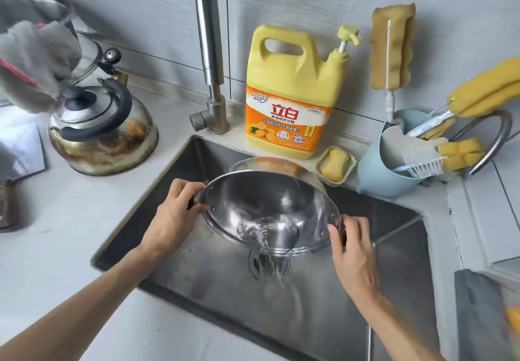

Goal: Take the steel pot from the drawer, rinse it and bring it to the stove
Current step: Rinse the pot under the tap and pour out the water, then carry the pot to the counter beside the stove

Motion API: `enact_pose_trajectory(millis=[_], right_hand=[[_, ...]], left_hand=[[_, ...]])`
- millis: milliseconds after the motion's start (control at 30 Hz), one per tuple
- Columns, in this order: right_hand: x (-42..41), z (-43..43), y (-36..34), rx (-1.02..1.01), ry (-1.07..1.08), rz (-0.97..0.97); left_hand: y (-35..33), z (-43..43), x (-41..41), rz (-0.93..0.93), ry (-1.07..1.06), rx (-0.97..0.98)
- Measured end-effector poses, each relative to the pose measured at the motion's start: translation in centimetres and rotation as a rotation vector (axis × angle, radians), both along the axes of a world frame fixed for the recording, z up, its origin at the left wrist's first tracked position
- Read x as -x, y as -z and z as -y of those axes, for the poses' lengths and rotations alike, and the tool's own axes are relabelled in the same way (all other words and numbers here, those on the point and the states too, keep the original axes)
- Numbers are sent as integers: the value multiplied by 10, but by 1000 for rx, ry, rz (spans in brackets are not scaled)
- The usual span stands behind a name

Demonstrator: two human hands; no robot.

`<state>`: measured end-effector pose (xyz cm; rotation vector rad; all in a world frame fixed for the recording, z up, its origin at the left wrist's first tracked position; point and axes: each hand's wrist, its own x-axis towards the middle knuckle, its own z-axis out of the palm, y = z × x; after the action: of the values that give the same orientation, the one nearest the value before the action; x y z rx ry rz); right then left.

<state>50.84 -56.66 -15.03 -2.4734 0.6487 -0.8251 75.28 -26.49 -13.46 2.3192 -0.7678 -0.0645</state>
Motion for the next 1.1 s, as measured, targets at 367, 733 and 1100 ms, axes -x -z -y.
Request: enact_pose_trajectory(millis=[367, 733, 1100], right_hand=[[-1, 18, -24, 104, -9, 180], [2, 24, -35, -19, -71, 61], [3, 31, -170, -352, -108, -383]], left_hand=[[-23, 8, 19, 247, -93, 195], [-43, 5, 10, 143, 32, 29], [-176, -4, 4, -292, 0, -214]])
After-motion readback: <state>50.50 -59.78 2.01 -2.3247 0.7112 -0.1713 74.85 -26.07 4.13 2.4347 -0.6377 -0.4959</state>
